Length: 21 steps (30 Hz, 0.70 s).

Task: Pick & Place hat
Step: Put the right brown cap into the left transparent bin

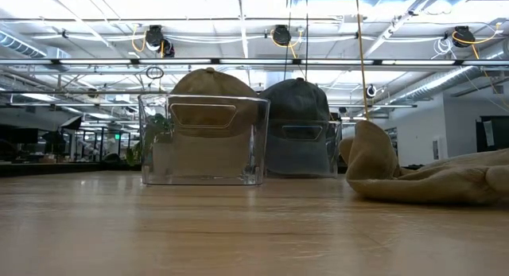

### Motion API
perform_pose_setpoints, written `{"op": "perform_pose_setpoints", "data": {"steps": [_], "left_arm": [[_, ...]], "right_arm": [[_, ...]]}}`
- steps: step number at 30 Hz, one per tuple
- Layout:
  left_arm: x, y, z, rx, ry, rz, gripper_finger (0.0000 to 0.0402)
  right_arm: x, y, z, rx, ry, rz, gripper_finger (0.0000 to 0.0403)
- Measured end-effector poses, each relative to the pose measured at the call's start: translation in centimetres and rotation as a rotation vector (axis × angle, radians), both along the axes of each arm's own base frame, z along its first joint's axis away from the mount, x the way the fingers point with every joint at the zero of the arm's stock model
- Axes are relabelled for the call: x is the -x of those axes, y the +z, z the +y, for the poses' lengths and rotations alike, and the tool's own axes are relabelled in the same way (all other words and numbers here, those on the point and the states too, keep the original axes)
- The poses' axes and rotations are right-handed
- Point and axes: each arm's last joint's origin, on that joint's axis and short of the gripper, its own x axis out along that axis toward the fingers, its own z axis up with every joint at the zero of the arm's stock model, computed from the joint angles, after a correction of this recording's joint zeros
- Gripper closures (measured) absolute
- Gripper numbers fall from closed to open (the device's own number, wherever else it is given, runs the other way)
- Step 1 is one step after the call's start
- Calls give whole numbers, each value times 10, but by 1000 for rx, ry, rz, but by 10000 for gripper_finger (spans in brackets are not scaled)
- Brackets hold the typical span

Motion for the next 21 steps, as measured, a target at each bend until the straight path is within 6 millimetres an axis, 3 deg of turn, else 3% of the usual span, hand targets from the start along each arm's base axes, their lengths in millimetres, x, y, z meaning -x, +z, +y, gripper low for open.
{"op": "perform_pose_setpoints", "data": {"steps": [6,17,21], "left_arm": [[-2,-4,-2,25,-16,43,60],[-2,-10,-5,40,-83,104,59],[-2,-12,-6,40,-132,122,65]], "right_arm": [[4,-15,-3,-236,-175,131,155],[1,-29,10,-424,-119,276,175],[1,-19,17,-443,-127,355,175]]}}
